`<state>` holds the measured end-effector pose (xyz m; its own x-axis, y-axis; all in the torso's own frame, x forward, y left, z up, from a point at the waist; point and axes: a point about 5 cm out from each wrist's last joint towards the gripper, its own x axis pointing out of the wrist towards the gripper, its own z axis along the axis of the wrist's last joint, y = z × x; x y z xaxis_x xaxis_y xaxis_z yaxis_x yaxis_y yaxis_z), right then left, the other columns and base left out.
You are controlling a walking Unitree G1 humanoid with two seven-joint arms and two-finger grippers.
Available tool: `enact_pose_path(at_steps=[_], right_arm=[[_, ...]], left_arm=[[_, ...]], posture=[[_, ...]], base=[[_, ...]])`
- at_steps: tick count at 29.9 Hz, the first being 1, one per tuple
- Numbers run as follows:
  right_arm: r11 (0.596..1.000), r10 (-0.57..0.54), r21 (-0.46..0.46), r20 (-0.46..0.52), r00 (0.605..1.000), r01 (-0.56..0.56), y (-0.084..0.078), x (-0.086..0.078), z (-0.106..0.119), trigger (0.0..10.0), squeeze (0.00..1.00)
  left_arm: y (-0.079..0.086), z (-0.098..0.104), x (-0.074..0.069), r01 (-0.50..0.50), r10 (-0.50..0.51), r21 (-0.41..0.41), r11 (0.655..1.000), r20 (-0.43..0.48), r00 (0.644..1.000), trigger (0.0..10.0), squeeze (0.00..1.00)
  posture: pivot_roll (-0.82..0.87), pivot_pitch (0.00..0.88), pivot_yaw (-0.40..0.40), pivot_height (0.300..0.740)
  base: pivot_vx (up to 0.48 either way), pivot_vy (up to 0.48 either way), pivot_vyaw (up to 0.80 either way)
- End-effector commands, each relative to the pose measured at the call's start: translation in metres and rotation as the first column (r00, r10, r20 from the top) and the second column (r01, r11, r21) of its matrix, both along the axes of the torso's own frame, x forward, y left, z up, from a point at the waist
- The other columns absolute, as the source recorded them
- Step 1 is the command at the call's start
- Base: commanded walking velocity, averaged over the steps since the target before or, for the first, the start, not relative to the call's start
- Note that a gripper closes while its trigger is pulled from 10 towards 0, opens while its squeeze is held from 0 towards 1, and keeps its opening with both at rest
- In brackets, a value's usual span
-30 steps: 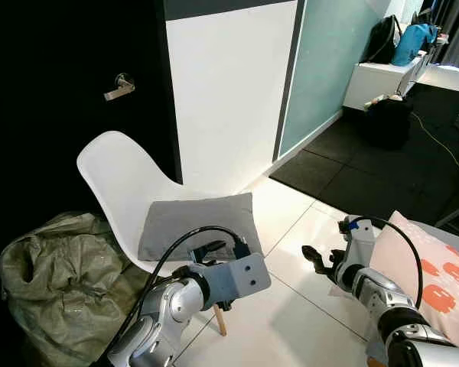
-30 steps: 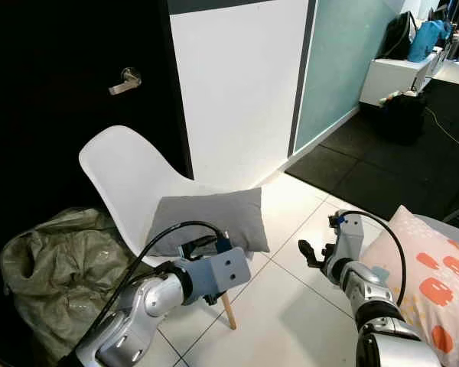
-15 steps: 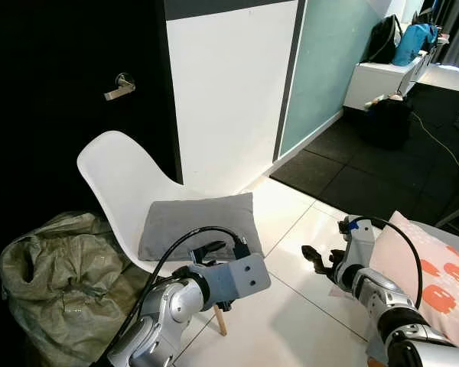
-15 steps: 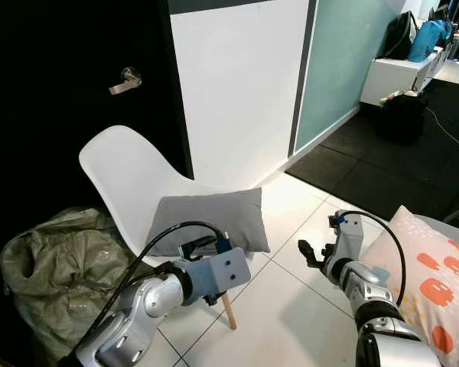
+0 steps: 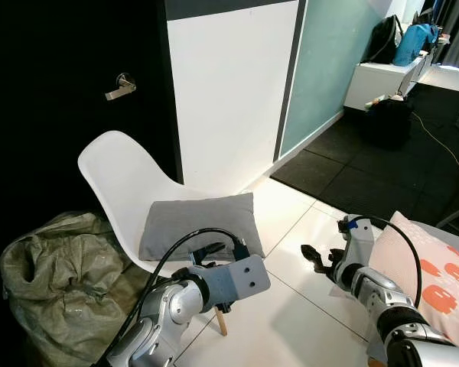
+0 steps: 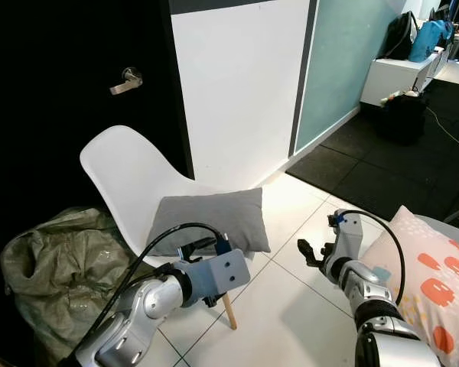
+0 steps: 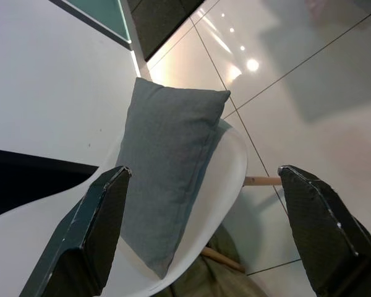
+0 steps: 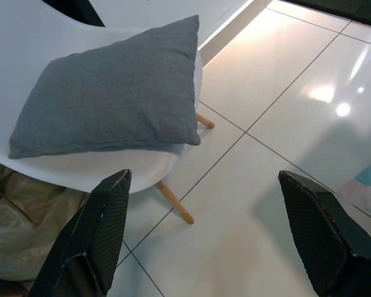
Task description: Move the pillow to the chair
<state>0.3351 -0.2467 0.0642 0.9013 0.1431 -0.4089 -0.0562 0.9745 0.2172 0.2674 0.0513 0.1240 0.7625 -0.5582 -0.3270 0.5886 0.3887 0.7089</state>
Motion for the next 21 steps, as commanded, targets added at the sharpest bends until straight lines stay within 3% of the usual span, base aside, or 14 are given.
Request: enact_pose_path(at_steps=[1,21], right_arm=[[1.0,0.003,0.018,0.011,1.0,-0.004,0.0037,0.0024,0.002,10.0,0.0],[1.0,0.009,0.021,0.007,1.0,-0.009,0.0025,0.0012,0.0013,10.0,0.0]], left_arm=[[0.002,-0.001,-0.0017,0.004,-0.004,0.022,1.0,0.012,1.0,10.0,0.0],[0.0016,0.0005,-0.0017,0.006,-0.006,0.023,1.0,0.013,1.0,10.0,0.0]], posture=[[-0.18,0.014,0.009,0.734],[-0.18,0.026,0.003,0.734]], base=[[0.0,0.0,0.0],[0.0,0.0,0.0]])
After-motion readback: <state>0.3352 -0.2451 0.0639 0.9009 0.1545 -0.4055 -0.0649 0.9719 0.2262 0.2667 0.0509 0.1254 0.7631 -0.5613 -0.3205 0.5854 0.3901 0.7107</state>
